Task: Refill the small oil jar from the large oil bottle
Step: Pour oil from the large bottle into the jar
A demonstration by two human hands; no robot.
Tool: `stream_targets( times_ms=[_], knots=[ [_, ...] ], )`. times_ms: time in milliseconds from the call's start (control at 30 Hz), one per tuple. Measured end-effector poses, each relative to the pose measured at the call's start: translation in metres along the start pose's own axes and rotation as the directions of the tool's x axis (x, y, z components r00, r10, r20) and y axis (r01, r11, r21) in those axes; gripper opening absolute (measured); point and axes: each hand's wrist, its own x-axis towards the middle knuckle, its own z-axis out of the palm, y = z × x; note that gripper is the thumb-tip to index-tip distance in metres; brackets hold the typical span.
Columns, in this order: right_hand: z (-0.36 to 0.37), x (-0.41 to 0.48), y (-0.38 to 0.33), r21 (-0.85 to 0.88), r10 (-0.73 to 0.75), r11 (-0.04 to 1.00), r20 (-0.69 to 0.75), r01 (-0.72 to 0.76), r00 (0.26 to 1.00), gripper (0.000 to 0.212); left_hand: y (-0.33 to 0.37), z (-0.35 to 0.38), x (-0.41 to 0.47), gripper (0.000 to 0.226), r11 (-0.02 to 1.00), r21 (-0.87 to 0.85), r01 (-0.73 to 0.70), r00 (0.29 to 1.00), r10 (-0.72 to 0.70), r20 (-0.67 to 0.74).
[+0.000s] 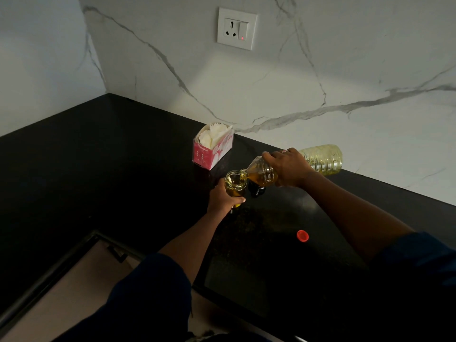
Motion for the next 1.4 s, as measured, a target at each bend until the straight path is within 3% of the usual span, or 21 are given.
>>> stream_targets(
  times_ms=[1400],
  knots=[
    [0.0020,0.0016,0.0012,-0.008,0.003,1.000,0.002,-0.003,1.000,0.090,0.0035,-0.0029,-0.0042,0.079,1.000,-0.020,0.004,1.000,-0.003,0.008]
  ],
)
